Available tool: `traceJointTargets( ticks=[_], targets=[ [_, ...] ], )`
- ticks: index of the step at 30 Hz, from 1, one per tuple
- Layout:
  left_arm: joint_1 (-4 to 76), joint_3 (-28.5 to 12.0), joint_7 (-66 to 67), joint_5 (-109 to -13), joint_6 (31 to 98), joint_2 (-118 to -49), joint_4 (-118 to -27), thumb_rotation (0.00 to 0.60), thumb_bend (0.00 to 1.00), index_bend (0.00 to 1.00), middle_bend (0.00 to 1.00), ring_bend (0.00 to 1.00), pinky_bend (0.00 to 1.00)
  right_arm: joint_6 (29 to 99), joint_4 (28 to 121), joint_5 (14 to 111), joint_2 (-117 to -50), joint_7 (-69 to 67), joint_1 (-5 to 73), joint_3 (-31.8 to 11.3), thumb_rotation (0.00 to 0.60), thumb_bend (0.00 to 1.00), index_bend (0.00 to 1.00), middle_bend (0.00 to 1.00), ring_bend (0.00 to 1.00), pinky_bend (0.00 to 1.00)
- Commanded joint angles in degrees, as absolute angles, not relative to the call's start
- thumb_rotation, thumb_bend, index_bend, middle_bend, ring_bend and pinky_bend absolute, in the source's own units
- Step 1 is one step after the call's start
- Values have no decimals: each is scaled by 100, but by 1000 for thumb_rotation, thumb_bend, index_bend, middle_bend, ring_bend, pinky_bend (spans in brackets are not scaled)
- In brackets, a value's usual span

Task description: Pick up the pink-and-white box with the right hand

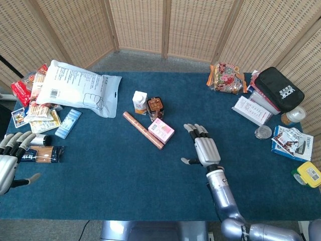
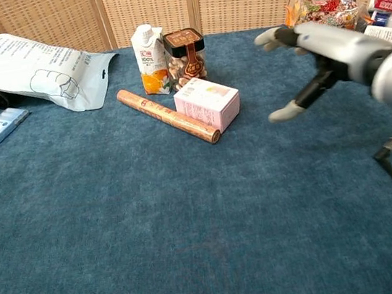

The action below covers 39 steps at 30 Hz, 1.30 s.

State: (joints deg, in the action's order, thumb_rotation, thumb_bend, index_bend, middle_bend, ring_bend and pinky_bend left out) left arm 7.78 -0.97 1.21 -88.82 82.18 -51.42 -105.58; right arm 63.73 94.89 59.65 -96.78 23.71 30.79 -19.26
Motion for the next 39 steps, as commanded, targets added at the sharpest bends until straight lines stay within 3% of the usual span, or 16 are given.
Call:
traceJointTargets(
  ticks=[1,17,39],
  targets=[
    [783,-113,106,-8847,8208,-5143,-10535,600,0,0,0,0,0,6125,9050,5292,-10176,2831,3621,-2253,600,0,0,0,0,0],
    [818,-151,123,-8711,8123,-5178,-10466,600,0,0,0,0,0,5805,7638,3755,-10940,3276,4858,-2840,600,0,0,0,0,0],
    [855,-183,207,-8602,8053,-5246,-10407,600,0,0,0,0,0,5891,6560,3340,-11496,3069,5471,-2948,600,0,0,0,0,0]
  ],
)
